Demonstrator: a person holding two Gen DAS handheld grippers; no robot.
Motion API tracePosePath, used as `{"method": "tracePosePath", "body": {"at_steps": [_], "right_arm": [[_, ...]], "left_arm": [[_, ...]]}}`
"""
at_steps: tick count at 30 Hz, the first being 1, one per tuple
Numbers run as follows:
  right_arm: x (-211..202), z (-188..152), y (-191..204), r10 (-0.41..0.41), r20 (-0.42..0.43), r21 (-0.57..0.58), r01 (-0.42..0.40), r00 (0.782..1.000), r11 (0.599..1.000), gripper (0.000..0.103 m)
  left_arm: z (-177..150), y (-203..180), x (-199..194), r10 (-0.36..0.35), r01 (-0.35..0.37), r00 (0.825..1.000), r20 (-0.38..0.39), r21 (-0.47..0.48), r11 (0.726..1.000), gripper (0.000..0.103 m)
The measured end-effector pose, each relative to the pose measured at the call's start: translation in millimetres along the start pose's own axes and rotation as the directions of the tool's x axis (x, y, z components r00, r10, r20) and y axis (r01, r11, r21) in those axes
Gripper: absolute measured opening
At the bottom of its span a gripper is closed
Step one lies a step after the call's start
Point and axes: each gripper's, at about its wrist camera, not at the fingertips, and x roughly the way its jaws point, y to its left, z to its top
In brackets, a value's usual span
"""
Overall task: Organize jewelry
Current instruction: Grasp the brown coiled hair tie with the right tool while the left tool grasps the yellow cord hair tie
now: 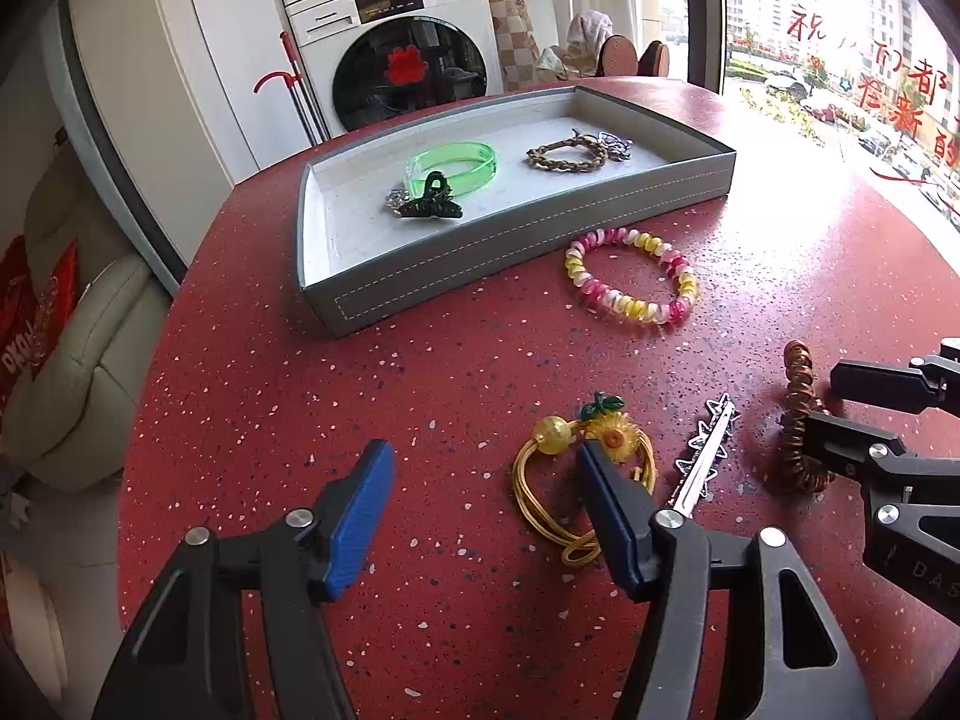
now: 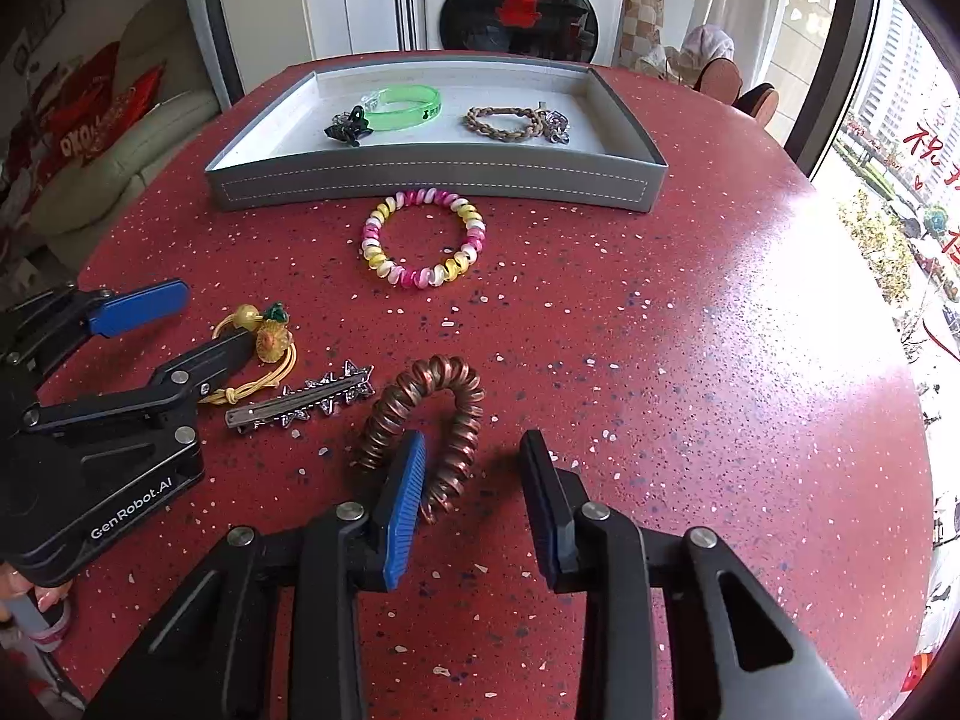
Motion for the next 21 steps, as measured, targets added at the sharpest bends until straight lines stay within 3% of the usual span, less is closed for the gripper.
{"method": "tracePosePath", "body": {"at_steps": [2, 4, 5, 6, 7, 21], "right_arm": [[-0.3, 0.1, 2.2, 0.001, -0.001, -0.005, -0.001, 1.000, 1.000, 0.023], [-1.0, -0.5, 4.1, 0.010, -0.001, -0.006, -0.010, 1.000, 1.000, 0.015], [-1.0, -0.6, 4.8, 0.012, -0.001, -0.007, -0.012, 1.000, 1.000, 0.012], [-1.3, -0.7, 5.9, 0.009, 0.000, -0.008, -0.009, 1.000, 1.000, 0.012], [-1.4, -0.9, 6.1, 0.008, 0.001, -0.007, -0.008, 1.000, 1.000, 0.012], [-24.2, 3.3, -23.6, 0.063, 0.060, 0.095, -0.069, 0.996, 0.993, 0.012]], "left_arm": [[0.6, -2.8, -0.9, -0.018, 0.018, 1.000, -0.001, 0.009, 1.000, 0.065], [0.7, -4.8, -1.4, -0.054, 0.054, 0.999, -0.004, 0.015, 0.998, 0.044], [0.9, -6.1, -1.7, -0.067, 0.067, 0.998, -0.007, 0.016, 0.998, 0.039], [0.7, -7.7, -2.0, -0.071, 0.071, 0.997, -0.011, 0.018, 0.997, 0.026], [0.6, -8.9, -1.6, -0.073, 0.074, 0.997, -0.015, 0.020, 0.997, 0.021], [1.1, 21.0, -17.4, -0.211, 0.211, 0.977, 0.014, -0.140, 0.967, 0.021]]}}
